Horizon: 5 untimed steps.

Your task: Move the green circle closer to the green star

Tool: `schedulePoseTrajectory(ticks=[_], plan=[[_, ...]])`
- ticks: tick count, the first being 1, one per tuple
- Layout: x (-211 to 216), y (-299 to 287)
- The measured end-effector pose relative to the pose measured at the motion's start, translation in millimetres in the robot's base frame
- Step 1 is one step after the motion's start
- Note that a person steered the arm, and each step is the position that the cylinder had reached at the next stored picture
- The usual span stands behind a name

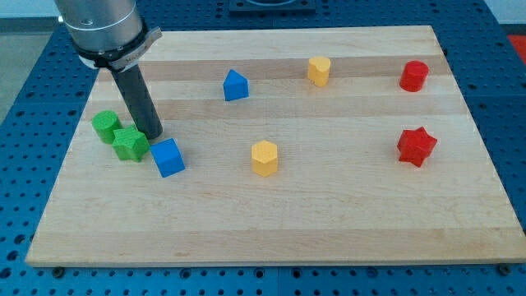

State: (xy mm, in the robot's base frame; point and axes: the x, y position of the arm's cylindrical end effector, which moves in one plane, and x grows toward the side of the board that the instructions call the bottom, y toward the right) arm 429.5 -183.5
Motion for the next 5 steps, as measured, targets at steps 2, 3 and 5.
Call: schedulePoseTrajectory(ticks=[2,3,5], plan=[[-43,-30],[-31,-46],[4,-40]])
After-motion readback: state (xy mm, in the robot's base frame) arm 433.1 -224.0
